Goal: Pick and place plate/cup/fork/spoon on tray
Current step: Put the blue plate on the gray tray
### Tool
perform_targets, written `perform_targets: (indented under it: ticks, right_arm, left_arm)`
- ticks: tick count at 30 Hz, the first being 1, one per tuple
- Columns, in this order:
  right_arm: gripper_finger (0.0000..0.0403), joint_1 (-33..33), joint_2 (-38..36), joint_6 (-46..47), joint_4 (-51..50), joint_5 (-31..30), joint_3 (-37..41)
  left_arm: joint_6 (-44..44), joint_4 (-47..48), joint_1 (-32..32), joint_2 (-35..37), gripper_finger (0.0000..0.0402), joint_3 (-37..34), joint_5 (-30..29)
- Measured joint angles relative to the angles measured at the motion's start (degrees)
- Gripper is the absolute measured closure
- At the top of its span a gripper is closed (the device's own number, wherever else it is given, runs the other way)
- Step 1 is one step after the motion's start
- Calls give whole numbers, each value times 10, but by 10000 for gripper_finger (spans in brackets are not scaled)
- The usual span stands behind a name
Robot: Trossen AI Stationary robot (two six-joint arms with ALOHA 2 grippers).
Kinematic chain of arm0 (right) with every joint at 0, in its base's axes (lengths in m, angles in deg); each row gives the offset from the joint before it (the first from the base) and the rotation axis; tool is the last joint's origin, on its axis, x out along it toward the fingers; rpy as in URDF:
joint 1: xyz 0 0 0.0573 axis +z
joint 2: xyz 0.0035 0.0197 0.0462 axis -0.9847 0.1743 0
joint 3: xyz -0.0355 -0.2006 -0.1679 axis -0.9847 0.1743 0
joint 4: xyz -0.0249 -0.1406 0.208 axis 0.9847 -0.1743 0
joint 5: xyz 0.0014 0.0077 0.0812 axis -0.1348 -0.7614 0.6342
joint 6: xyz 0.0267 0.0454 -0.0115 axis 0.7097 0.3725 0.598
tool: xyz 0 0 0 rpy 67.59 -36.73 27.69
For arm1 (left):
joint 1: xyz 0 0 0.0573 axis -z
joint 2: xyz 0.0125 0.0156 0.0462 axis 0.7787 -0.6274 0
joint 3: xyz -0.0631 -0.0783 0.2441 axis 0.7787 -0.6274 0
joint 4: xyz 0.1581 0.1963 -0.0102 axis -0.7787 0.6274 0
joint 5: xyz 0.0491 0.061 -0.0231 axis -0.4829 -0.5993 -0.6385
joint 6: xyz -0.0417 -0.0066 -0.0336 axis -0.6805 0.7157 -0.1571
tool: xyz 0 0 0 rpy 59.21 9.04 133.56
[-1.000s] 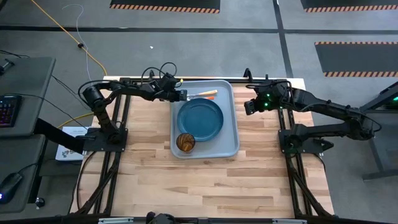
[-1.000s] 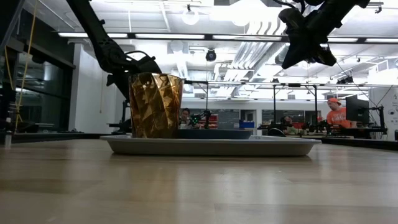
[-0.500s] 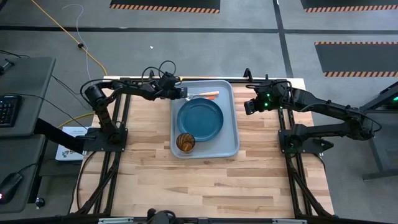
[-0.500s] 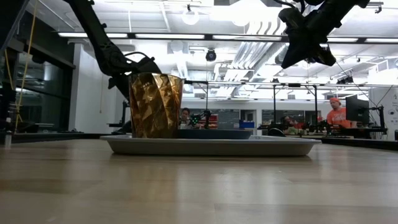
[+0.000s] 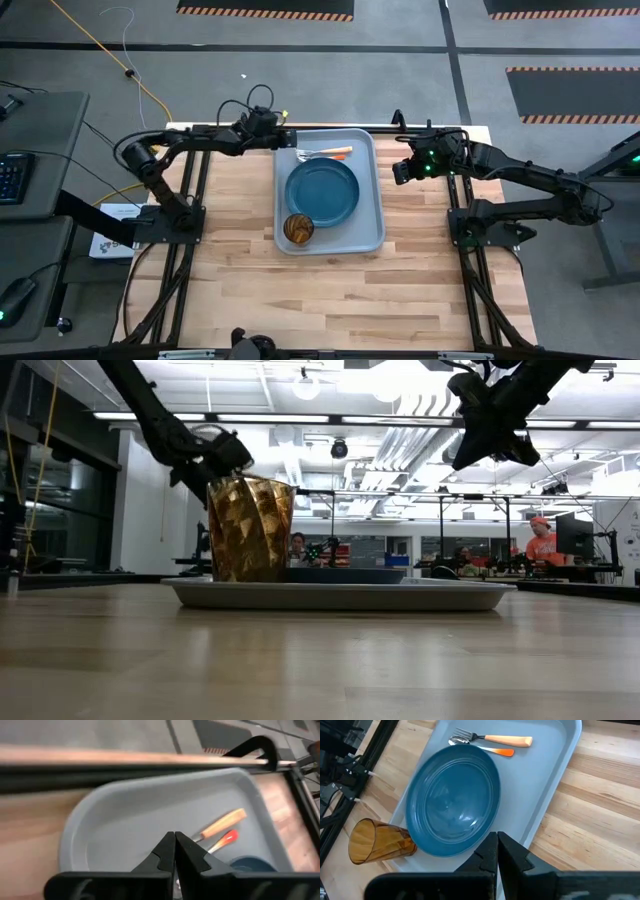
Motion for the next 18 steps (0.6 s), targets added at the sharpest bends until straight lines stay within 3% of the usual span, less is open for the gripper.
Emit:
perform_targets:
  ticks: [7, 10, 18]
  right_arm:
    - [403, 0, 0, -11, 0, -5, 0]
    - [403, 0, 0, -15, 1, -6, 0]
    - [403, 0, 0, -20, 14, -9, 0]
  left_arm:
    - [31, 86, 29, 50, 401, 0, 10]
    - [33, 134, 56, 45, 401, 0, -7]
    - [-19, 134, 117, 6, 401, 0, -54]
